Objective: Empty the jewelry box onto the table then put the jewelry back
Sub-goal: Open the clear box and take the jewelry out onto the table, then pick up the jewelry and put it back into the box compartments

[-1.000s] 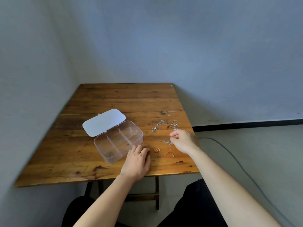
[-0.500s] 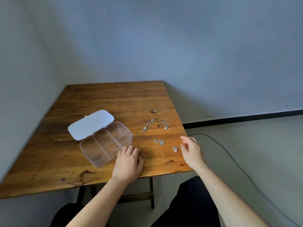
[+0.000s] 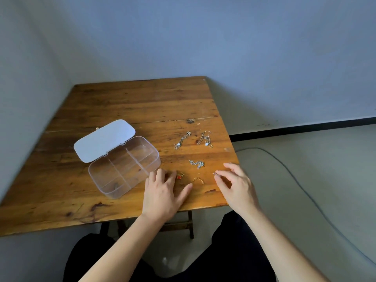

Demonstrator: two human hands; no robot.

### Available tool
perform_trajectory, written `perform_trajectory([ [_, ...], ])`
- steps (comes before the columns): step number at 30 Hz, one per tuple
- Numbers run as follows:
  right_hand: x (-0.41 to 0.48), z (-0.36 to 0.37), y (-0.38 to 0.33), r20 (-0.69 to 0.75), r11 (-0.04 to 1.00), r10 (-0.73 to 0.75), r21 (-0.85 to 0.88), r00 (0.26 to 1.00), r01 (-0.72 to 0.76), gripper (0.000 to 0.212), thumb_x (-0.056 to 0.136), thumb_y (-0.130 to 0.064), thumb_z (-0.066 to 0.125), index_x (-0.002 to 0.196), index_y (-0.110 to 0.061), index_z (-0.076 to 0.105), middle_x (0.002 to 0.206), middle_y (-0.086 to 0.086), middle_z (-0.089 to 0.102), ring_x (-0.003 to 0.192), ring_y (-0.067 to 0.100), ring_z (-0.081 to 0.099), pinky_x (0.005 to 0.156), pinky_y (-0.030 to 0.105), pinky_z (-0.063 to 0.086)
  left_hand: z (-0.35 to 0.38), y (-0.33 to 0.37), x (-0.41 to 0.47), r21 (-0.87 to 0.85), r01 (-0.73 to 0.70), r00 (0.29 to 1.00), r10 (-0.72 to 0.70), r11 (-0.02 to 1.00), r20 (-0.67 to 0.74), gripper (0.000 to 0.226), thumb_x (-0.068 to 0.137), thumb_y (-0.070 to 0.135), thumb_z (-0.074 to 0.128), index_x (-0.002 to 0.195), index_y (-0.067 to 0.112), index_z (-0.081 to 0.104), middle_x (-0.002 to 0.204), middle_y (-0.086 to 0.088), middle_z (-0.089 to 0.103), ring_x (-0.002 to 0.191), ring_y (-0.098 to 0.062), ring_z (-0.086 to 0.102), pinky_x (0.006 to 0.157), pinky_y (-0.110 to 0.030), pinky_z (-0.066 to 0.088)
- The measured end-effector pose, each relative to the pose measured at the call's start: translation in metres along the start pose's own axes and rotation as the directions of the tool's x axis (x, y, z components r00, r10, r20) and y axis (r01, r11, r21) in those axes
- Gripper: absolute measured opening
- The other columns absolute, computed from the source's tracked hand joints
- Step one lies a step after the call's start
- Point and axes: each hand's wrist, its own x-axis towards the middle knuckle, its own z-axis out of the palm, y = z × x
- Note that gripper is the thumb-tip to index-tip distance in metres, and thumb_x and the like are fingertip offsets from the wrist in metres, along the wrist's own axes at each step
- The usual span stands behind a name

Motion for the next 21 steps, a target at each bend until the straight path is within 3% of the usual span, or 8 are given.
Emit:
perform_trajectory([
  [4, 0.000, 0.002, 0.002, -0.046, 0.998, -0.063, -0.002, 0.997, 0.063, 0.017, 0.092, -0.030, 0.071, 0.102, -0.020, 0.080, 0.123, -0.001, 0.066, 0.123, 0.017, 0.056, 0.092, 0.029, 0.046, 0.004, 0.030, -0.003, -0.076, 0.030, 0.999, -0.028, 0.997, 0.021, 0.081, 0.084, 0.080, 0.042, 0.124, 0.015, 0.068, 0.113, -0.005, 0.054, 0.101, -0.024, 0.049, 0.089, -0.039, 0.050],
  [10, -0.001, 0.005, 0.003, -0.088, 0.994, -0.106, 0.005, 0.991, 0.106, 0.011, 0.088, -0.023, 0.076, 0.095, -0.016, 0.081, 0.105, 0.000, 0.067, 0.111, 0.018, 0.062, 0.084, 0.023, 0.046, 0.004, 0.052, 0.004, -0.286, -0.025, 0.999, 0.030, 0.958, 0.013, 0.027, 0.089, 0.032, 0.071, 0.099, 0.007, 0.078, 0.091, -0.007, 0.057, 0.083, -0.025, 0.058, 0.070, -0.033, 0.053],
  [13, 0.000, 0.005, 0.003, -0.093, 0.994, -0.113, -0.007, 0.989, 0.113, 0.009, 0.088, -0.021, 0.077, 0.093, -0.015, 0.080, 0.102, 0.002, 0.067, 0.109, 0.019, 0.062, 0.081, 0.023, 0.045, 0.002, 0.055, 0.010, -0.351, -0.013, 0.997, 0.040, 0.936, 0.070, 0.018, 0.093, 0.022, 0.066, 0.097, 0.009, 0.079, 0.094, -0.007, 0.063, 0.083, -0.026, 0.063, 0.072, -0.034, 0.054],
  [21, 0.000, 0.002, 0.002, -0.038, 0.996, -0.088, -0.020, 0.995, 0.088, 0.008, 0.095, -0.016, 0.067, 0.095, -0.011, 0.073, 0.107, 0.007, 0.064, 0.111, 0.028, 0.059, 0.084, 0.028, 0.041, -0.008, 0.046, 0.013, -0.426, 0.021, 0.991, 0.038, 0.905, 0.129, 0.017, 0.099, 0.022, 0.057, 0.104, 0.012, 0.070, 0.102, -0.001, 0.057, 0.090, -0.019, 0.059, 0.077, -0.027, 0.051],
])
